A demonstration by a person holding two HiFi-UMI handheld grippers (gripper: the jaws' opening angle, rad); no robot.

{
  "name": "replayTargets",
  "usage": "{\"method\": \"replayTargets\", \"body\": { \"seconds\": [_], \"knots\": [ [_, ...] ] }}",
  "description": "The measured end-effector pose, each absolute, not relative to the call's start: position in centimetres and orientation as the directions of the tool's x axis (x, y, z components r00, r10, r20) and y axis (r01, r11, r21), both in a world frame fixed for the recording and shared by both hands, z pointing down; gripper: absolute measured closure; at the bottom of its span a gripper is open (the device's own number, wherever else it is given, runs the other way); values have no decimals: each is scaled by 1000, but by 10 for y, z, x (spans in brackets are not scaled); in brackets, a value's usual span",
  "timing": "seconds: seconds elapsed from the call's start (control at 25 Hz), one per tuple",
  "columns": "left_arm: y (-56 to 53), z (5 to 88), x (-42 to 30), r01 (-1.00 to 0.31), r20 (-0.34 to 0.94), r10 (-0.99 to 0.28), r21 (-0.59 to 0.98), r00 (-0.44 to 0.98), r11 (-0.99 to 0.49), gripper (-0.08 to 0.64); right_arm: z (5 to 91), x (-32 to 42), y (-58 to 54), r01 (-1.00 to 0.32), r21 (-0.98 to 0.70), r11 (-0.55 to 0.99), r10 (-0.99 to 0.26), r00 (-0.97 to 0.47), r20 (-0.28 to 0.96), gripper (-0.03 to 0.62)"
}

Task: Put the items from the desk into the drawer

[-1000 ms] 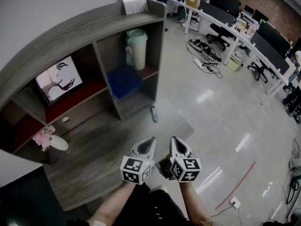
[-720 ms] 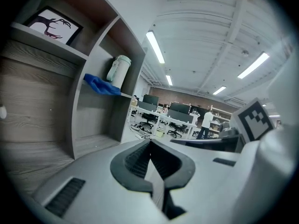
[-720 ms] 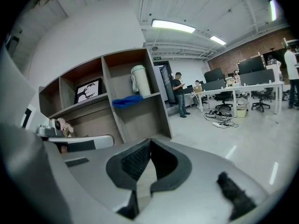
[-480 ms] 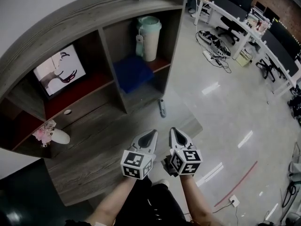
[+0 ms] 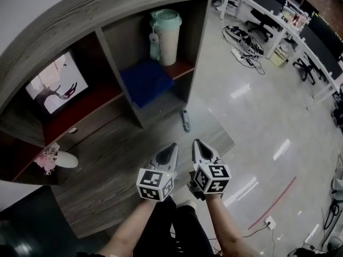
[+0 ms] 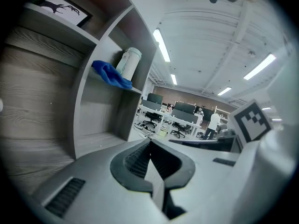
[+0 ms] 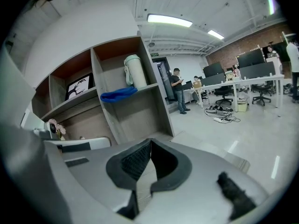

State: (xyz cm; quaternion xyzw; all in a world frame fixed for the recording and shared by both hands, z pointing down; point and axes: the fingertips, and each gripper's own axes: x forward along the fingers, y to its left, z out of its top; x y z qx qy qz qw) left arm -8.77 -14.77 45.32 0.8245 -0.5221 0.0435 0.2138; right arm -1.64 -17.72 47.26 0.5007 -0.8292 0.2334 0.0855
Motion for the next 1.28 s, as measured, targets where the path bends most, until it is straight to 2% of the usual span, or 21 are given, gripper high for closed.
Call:
{"method": "replayTargets", "body": {
  "seconds": [0.4,0.84,0.92,1.28],
  "knots": [
    [-172,473,-91,-877,327,-827,316,458,-361,551,490,-6,-209,-902,-297,313,-825,-413,386,580],
    [-202,487,-94,-875,330,-827,337,456,-348,551,517,-10,-244,-901,-304,309,-799,-419,431,575],
    [-205,490,-96,-876,333,-828,341,451,-340,551,525,-14,-250,-893,-322,314,-780,-436,449,491],
    [-213,508,-103,-882,356,-826,354,436,-313,551,562,-36,-268,-880,-302,368,-706,-475,525,403]
  ]
}}
